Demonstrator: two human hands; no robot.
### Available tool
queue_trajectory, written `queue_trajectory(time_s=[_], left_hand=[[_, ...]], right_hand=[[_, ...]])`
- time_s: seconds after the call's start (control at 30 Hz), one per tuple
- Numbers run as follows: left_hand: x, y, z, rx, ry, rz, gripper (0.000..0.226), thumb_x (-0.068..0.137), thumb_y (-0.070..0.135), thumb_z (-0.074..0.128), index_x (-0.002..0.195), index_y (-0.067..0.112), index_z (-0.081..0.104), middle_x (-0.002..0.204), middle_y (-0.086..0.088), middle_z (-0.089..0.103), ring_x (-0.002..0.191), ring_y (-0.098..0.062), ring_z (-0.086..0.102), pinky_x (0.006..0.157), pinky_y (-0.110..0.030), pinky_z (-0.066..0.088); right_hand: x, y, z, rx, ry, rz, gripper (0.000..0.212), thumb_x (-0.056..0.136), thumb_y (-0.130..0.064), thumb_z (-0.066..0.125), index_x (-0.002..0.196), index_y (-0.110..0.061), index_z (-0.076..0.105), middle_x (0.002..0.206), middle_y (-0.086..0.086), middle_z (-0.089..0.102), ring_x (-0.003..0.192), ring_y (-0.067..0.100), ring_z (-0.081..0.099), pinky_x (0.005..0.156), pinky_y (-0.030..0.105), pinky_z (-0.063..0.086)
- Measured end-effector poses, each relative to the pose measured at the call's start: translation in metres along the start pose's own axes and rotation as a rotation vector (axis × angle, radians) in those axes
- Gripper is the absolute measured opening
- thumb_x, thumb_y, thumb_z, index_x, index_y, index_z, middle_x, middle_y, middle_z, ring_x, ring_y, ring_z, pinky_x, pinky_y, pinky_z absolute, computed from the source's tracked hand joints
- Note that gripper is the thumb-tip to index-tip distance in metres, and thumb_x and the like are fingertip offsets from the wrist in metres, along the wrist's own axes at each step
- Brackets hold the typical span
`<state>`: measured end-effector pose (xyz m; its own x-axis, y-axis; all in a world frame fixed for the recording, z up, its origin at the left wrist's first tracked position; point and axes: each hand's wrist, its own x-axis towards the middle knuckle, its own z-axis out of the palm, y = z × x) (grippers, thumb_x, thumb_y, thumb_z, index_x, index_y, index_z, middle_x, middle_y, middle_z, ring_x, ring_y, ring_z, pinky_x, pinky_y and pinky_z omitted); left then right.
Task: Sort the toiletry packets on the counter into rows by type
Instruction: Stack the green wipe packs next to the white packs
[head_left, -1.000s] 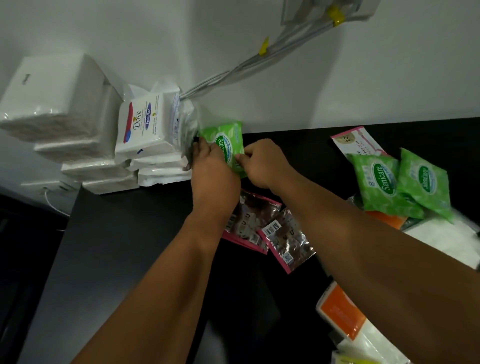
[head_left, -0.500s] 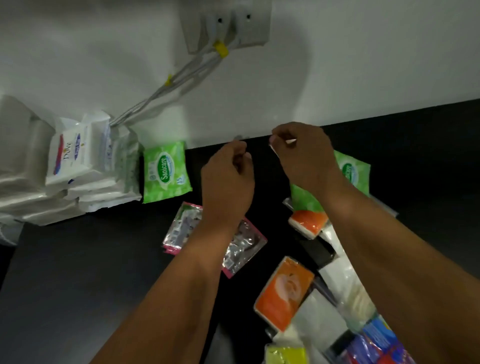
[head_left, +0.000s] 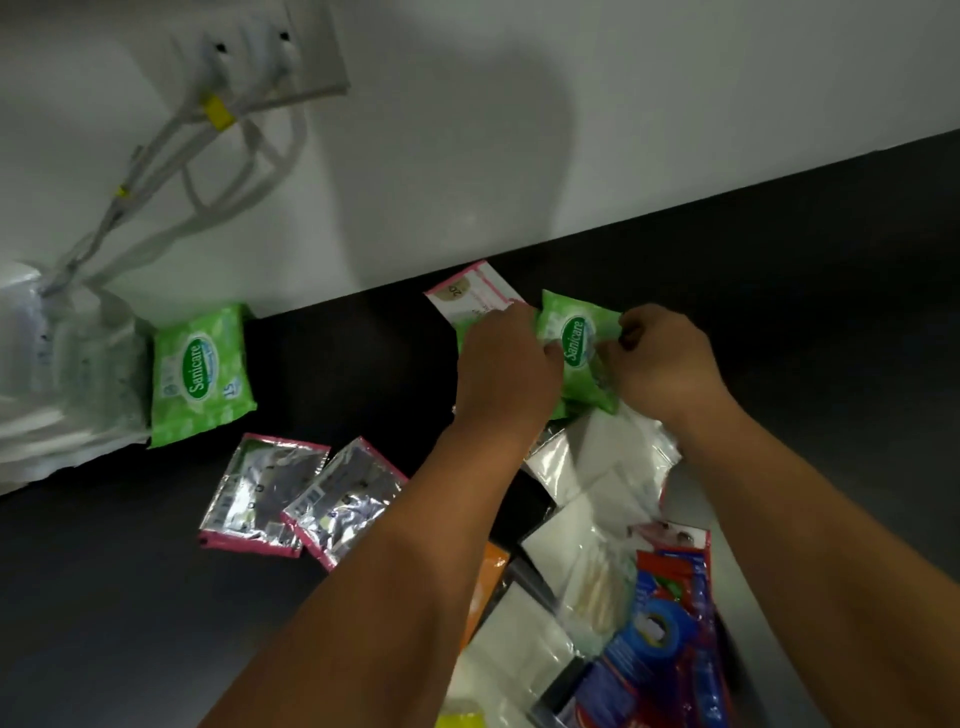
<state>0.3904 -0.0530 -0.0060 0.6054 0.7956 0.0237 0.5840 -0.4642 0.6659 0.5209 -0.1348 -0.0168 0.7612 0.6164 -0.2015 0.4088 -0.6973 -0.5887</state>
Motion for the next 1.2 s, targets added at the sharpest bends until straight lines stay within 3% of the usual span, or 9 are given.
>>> queue_trajectory(time_s=[0.27, 0.43, 0.53, 0.67, 0.83, 0.93, 1.0, 1.1, 1.2], left_hand=[[0.005, 0.011, 0.012, 0.002, -0.063, -0.068, 0.027, 0.091, 0.021, 0.067, 0.116, 0.014, 0.061, 0.111, -0.002, 0.067, 0.105, -0.019, 0.062, 0.091, -0.040, 0.053], [-0.001, 0.007, 0.004, -0.214, 0.060, -0.043, 0.035, 0.093, 0.009, 0.059, 0.127, 0.018, 0.059, 0.116, 0.000, 0.065, 0.108, -0.016, 0.063, 0.090, -0.039, 0.056], [-0.007, -0.003, -0.007, -0.269, 0.176, -0.027, 0.042, 0.092, 0.004, 0.057, 0.131, 0.022, 0.058, 0.124, 0.004, 0.062, 0.110, -0.009, 0.061, 0.092, -0.023, 0.054], [-0.017, -0.023, -0.034, -0.371, 0.293, -0.005, 0.045, 0.092, 0.003, 0.057, 0.130, 0.026, 0.059, 0.121, 0.012, 0.065, 0.103, -0.005, 0.065, 0.085, -0.019, 0.055], [-0.034, -0.066, -0.077, -0.285, 0.375, 0.027, 0.051, 0.086, 0.011, 0.063, 0.132, 0.031, 0.056, 0.115, 0.016, 0.067, 0.097, -0.003, 0.066, 0.082, -0.022, 0.056], [-0.048, -0.092, -0.099, -0.107, 0.396, 0.109, 0.065, 0.081, 0.024, 0.077, 0.139, 0.017, 0.051, 0.134, 0.009, 0.054, 0.122, -0.002, 0.049, 0.104, -0.012, 0.039], [-0.060, -0.115, -0.113, -0.003, 0.372, 0.133, 0.075, 0.076, 0.032, 0.082, 0.140, 0.015, 0.048, 0.141, 0.005, 0.046, 0.126, 0.001, 0.039, 0.104, 0.001, 0.022], [-0.076, -0.148, -0.134, 0.093, 0.295, -0.073, 0.082, 0.080, 0.035, 0.081, 0.150, 0.017, 0.041, 0.161, -0.007, 0.029, 0.147, -0.022, 0.026, 0.112, -0.020, 0.026], [-0.084, -0.172, -0.152, 0.174, 0.316, -0.136, 0.068, 0.087, 0.032, 0.075, 0.145, 0.011, 0.048, 0.159, -0.013, 0.033, 0.141, -0.032, 0.037, 0.110, -0.032, 0.035]], right_hand=[[0.006, 0.010, 0.007, 0.165, -0.052, 0.027, 0.042, 0.086, -0.012, 0.069, 0.127, -0.015, 0.057, 0.094, -0.004, 0.061, 0.079, 0.012, 0.058, 0.056, 0.017, 0.040], [0.004, 0.003, 0.006, 0.462, 0.103, 0.022, 0.043, 0.083, -0.008, 0.074, 0.122, -0.020, 0.060, 0.094, -0.008, 0.067, 0.086, 0.010, 0.068, 0.075, 0.032, 0.059], [0.002, -0.015, 0.009, 0.640, 0.147, -0.015, 0.038, 0.083, -0.010, 0.076, 0.117, -0.021, 0.066, 0.092, -0.006, 0.071, 0.083, 0.010, 0.072, 0.075, 0.032, 0.062], [-0.010, -0.053, 0.022, 0.770, 0.086, -0.104, 0.022, 0.088, -0.009, 0.069, 0.104, -0.024, 0.073, 0.091, -0.009, 0.075, 0.083, 0.004, 0.073, 0.074, 0.030, 0.062], [-0.036, -0.108, 0.051, 0.810, -0.065, -0.291, 0.036, 0.090, 0.004, 0.052, 0.110, -0.018, 0.073, 0.100, -0.008, 0.075, 0.089, 0.004, 0.072, 0.070, 0.018, 0.057], [-0.050, -0.137, 0.071, 0.729, -0.140, -0.368, 0.046, 0.084, 0.010, 0.047, 0.115, -0.014, 0.071, 0.102, -0.001, 0.075, 0.091, 0.007, 0.071, 0.075, 0.022, 0.058], [-0.061, -0.157, 0.089, 0.744, -0.217, -0.371, 0.045, 0.082, 0.011, 0.047, 0.112, -0.013, 0.072, 0.098, 0.001, 0.075, 0.089, 0.010, 0.072, 0.075, 0.026, 0.060], [-0.073, -0.184, 0.118, 0.753, -0.309, -0.375, 0.041, 0.083, 0.010, 0.051, 0.112, -0.009, 0.072, 0.101, 0.006, 0.075, 0.094, 0.019, 0.072, 0.084, 0.043, 0.060], [-0.077, -0.204, 0.144, 0.730, -0.339, -0.338, 0.034, 0.085, 0.007, 0.058, 0.113, -0.004, 0.071, 0.104, 0.007, 0.075, 0.095, 0.019, 0.072, 0.088, 0.044, 0.059]])
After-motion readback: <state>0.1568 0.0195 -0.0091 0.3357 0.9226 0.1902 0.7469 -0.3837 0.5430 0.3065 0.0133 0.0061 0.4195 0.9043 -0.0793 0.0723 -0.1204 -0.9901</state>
